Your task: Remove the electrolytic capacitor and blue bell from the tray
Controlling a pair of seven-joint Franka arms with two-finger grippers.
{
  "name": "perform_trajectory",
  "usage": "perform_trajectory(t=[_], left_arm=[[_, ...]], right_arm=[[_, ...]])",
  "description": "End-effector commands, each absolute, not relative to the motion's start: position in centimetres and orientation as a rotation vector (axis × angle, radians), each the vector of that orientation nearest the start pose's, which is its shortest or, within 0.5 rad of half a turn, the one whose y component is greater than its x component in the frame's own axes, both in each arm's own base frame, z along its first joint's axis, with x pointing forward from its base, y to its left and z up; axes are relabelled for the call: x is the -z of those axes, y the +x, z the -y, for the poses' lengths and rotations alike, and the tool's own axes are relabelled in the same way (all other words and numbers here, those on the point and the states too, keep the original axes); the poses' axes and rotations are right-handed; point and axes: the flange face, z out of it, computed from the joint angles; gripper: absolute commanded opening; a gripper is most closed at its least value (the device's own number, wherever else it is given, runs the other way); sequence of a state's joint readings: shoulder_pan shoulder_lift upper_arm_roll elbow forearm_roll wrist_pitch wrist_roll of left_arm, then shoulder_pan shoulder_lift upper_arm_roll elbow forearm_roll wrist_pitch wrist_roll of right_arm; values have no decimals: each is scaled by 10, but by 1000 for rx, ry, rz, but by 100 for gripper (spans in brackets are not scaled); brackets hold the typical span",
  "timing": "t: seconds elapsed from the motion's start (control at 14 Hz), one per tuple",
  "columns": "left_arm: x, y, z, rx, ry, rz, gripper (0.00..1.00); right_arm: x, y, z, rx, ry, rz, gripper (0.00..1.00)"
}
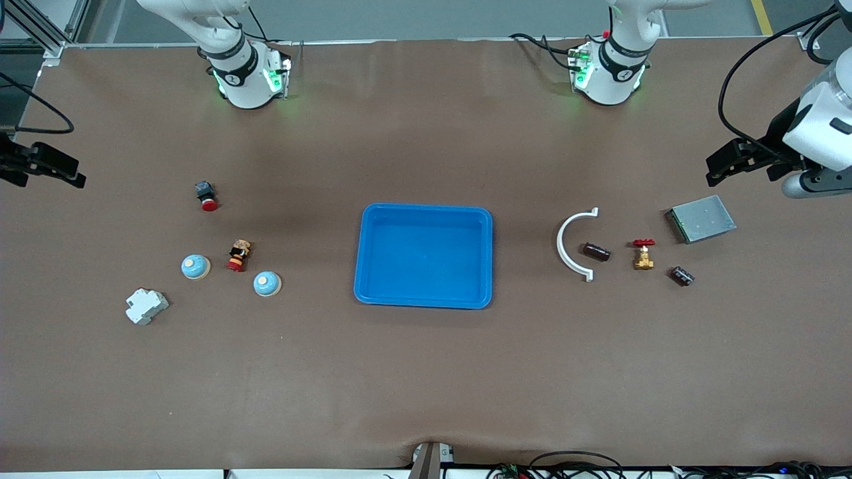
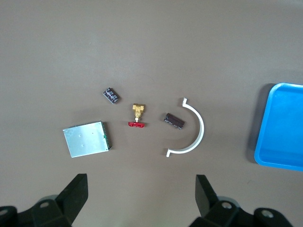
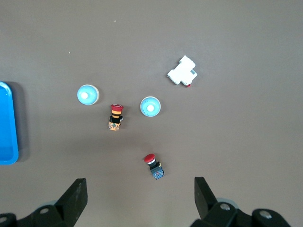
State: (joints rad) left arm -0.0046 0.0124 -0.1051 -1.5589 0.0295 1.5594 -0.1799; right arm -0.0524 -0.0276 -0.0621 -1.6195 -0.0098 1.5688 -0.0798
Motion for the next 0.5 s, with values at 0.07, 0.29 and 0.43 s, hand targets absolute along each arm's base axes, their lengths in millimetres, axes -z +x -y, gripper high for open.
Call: perform_trajectory(t=[0.07, 0.29, 0.43], left_arm=[[-624, 556, 56, 3, -3105, 86, 100], [-621, 557, 57, -7, -3105, 83, 100], [-617, 559, 58, -21, -3104, 81, 100]], right_arm=[[-622, 536, 61, -13, -3147, -79, 100], [-623, 536, 62, -15, -3146, -82, 100], [-624, 535, 62, -25, -3144, -84, 100]])
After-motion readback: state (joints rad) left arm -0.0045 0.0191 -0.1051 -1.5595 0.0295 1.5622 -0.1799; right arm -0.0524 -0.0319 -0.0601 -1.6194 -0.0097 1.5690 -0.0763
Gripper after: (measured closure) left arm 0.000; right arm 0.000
